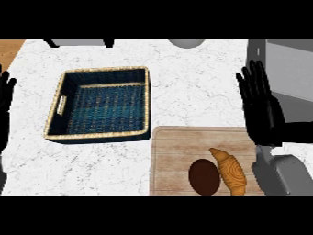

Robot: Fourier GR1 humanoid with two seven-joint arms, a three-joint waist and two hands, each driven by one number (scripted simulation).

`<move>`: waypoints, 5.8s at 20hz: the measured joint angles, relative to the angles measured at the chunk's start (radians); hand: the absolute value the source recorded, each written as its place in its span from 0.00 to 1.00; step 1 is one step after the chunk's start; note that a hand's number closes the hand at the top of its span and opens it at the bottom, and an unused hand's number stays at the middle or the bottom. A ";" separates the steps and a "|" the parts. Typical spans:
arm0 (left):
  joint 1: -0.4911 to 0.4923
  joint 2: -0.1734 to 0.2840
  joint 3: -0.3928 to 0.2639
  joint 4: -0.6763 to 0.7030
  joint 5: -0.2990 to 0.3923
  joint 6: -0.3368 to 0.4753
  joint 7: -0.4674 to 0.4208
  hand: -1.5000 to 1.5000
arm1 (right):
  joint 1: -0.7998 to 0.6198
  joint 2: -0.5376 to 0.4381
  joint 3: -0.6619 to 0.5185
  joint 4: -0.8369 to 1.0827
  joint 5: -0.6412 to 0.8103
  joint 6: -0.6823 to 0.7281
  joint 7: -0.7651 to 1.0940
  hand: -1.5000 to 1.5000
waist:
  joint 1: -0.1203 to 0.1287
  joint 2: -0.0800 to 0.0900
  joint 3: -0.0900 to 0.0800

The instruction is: Pick the cupcake from the cutting board and place it in the cardboard box

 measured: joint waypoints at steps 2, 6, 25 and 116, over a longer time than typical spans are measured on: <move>0.016 -0.015 -0.011 0.015 -0.016 0.004 0.001 0.50 | 0.023 -0.021 0.013 -0.021 0.030 0.012 -0.007 1.00 | -0.008 -0.003 -0.007; 0.072 -0.047 -0.041 0.096 -0.029 0.002 0.004 0.50 | 0.075 -0.128 0.103 -0.123 0.183 0.016 -0.007 1.00 | -0.036 -0.011 -0.017; 0.088 -0.129 -0.066 0.219 -0.051 -0.025 -0.071 0.50 | 0.578 -0.565 0.207 -0.591 0.872 -0.150 0.332 0.00 | -0.048 -0.021 -0.011; 0.024 -0.250 0.016 0.260 -0.193 -0.102 -0.055 0.50 | 0.127 0.074 0.493 -0.073 1.463 0.403 0.988 1.00 | -0.012 -0.018 -0.004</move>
